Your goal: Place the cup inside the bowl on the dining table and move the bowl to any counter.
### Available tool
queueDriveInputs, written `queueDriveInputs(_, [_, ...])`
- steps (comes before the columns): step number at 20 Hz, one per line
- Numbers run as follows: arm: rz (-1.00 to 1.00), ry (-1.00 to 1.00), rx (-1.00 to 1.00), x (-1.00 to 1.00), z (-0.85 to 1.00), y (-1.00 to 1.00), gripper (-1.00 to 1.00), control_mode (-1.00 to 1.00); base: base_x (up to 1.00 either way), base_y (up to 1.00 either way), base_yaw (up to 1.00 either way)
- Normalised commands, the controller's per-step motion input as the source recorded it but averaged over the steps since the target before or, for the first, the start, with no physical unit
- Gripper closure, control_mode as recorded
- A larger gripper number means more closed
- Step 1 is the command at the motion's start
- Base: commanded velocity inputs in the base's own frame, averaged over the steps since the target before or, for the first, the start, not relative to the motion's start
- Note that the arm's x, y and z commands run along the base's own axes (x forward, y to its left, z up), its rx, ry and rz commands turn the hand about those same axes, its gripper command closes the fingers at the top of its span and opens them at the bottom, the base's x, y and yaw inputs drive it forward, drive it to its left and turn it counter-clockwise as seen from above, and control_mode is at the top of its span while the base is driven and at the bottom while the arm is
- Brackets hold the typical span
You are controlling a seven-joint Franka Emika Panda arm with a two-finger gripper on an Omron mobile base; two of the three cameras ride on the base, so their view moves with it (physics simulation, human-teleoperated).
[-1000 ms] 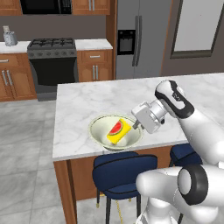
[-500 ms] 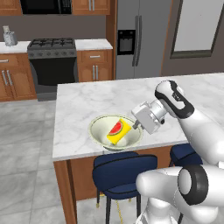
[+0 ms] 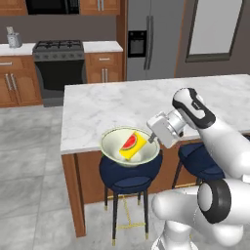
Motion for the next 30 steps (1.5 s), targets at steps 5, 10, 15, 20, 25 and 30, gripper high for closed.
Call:
queueDriveInputs(5, [0.0, 0.0, 0.0, 0.0, 0.0, 0.0, 1.0, 1.0, -0.78, 0.0, -0.01])
queueDriveInputs(10, [0.0, 0.0, 0.0, 0.0, 0.0, 0.0, 1.0, 1.0, -0.42, 0.0, 0.0])
queueDriveInputs(15, [0.0, 0.0, 0.0, 0.0, 0.0, 0.0, 1.0, 1.0, 0.03, -0.01, 0.0])
queueDriveInputs(20, [0.0, 0.0, 0.0, 0.0, 0.0, 0.0, 1.0, 1.0, 0.07, 0.2, -0.02])
queueDriveInputs(25, [0.0, 0.0, 0.0, 0.0, 0.0, 0.0, 1.0, 1.0, 0.0, 0.74, -0.05])
queueDriveInputs(30, [0.0, 0.0, 0.0, 0.0, 0.0, 0.0, 1.0, 1.0, 0.0, 0.87, -0.07])
